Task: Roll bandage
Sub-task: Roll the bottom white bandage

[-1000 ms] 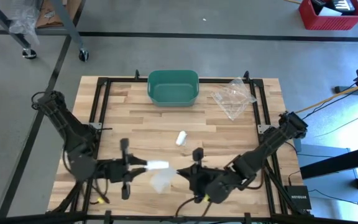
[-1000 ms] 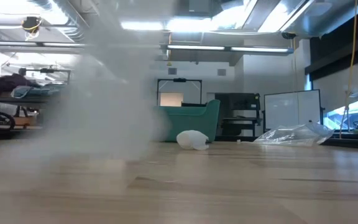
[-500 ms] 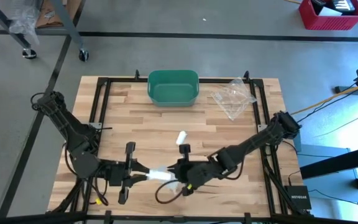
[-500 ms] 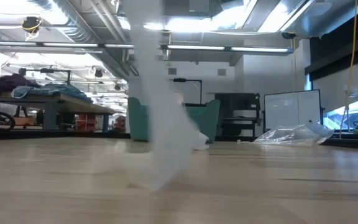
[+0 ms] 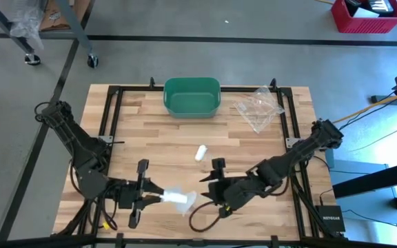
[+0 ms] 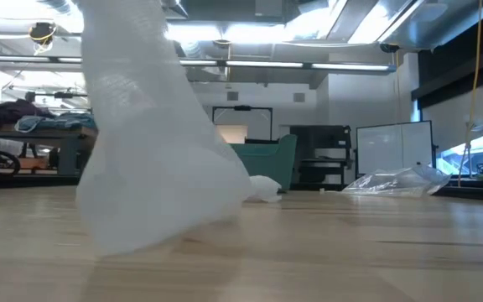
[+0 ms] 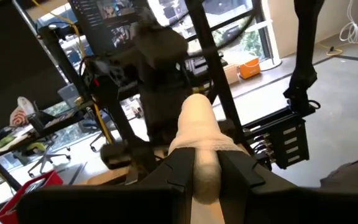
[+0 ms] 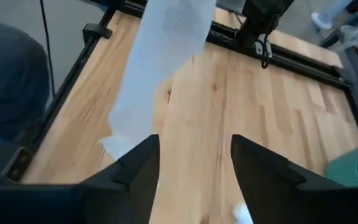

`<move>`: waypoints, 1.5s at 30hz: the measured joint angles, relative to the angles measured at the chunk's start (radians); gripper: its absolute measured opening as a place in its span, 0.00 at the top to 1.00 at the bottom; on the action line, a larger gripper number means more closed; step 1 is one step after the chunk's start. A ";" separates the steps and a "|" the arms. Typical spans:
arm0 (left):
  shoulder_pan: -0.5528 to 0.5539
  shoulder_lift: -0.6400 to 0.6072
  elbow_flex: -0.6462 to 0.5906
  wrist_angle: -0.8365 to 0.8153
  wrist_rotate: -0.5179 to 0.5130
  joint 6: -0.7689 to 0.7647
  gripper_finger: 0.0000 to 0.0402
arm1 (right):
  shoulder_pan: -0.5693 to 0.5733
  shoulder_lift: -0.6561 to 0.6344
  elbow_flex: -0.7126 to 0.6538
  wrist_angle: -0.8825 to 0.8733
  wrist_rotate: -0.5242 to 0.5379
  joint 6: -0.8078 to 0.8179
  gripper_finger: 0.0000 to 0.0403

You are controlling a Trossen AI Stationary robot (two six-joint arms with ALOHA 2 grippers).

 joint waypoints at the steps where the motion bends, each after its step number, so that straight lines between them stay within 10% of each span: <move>1: 0.000 0.000 0.000 0.001 0.000 0.000 0.90 | -0.002 -0.002 -0.028 0.039 0.008 -0.012 0.50; 14: 0.010 -0.001 0.000 -0.003 0.000 0.001 0.90 | -0.176 0.018 -0.489 1.075 -0.394 0.005 0.48; 45: 0.095 0.003 0.000 -0.002 0.000 -0.024 0.90 | -0.220 0.025 -0.491 1.282 -0.513 -0.135 0.48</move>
